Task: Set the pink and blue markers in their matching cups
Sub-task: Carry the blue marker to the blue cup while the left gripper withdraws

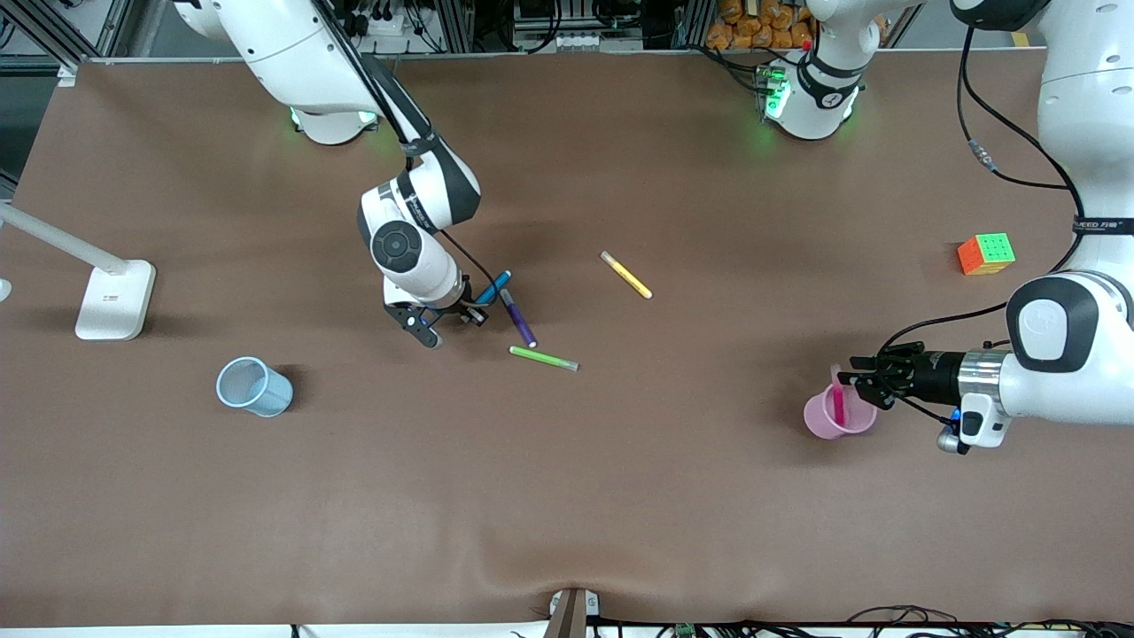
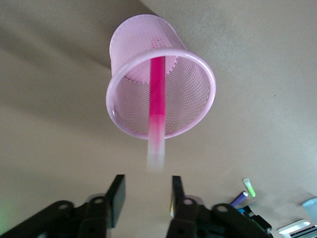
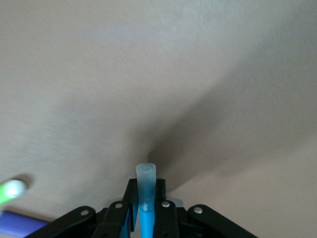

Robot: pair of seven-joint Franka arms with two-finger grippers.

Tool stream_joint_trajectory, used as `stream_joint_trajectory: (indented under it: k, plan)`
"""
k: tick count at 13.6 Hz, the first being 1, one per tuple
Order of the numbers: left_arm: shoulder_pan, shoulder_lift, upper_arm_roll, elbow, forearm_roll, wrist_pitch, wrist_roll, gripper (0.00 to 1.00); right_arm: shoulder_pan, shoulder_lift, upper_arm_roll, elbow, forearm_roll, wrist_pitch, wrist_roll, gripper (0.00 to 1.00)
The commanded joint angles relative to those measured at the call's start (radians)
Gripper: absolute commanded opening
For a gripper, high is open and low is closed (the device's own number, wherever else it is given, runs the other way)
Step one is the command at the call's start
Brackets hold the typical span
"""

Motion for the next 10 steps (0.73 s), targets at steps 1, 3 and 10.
stream_joint_trajectory:
  k: [1, 3, 10]
  plan:
    - [0.005, -0.003, -0.004, 0.027, -0.017, -0.002, -0.004, 1.0, -0.04, -0.074, -0.002, 0.038, 0.0, -0.07, -0.006, 0.0]
    - [0.005, -0.032, -0.004, 0.039, -0.006, -0.013, -0.006, 1.0, -0.054, -0.094, -0.024, 0.096, -0.055, -0.143, -0.015, 0.0]
    - [-0.01, -0.243, -0.031, 0.032, 0.233, -0.017, 0.1, 1.0, -0.059, -0.091, -0.201, 0.328, -0.218, -0.309, -0.232, 0.0]
